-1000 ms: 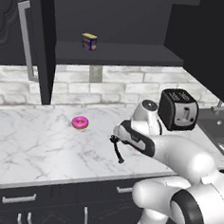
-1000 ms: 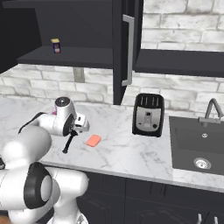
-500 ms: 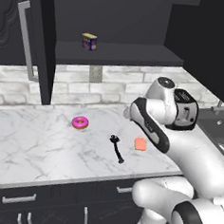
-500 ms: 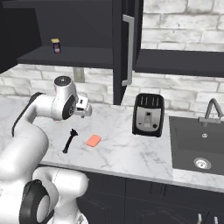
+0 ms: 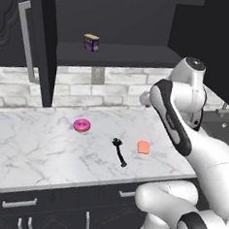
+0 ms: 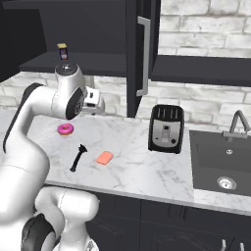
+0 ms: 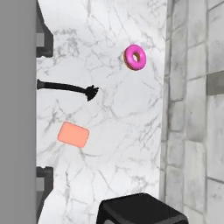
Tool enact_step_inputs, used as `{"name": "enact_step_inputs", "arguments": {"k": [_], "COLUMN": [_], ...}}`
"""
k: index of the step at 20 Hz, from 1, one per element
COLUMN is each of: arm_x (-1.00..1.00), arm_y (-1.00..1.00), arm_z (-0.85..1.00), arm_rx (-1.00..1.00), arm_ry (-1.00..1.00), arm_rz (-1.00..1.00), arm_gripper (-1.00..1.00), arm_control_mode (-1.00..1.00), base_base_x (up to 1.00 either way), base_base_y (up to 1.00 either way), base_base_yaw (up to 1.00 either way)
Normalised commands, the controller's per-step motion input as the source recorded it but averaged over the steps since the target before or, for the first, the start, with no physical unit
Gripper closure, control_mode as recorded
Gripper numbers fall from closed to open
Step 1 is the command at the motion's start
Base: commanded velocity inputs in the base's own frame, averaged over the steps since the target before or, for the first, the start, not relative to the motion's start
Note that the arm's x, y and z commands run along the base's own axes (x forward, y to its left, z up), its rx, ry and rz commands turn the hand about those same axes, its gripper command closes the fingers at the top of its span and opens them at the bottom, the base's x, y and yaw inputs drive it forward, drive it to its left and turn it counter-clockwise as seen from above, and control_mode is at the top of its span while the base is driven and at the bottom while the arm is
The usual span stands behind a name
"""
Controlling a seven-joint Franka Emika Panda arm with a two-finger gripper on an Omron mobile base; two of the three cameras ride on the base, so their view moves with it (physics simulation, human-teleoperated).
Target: Pick the bar soap and dish brush from the cabinet and place them on the counter.
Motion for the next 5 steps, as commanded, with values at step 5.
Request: {"name": "enact_step_inputs", "arguments": {"k": [5], "arm_x": [-0.68], "arm_y": [-0.07], "arm_z": [0.53], "arm_rx": [0.00], "arm_ry": [-0.35], "arm_rz": [0.02], "arm_gripper": [-1.00], "arm_control_mode": [-1.00], "base_base_x": [0.00], "base_base_y": [0.00], "base_base_yaw": [0.00]}}
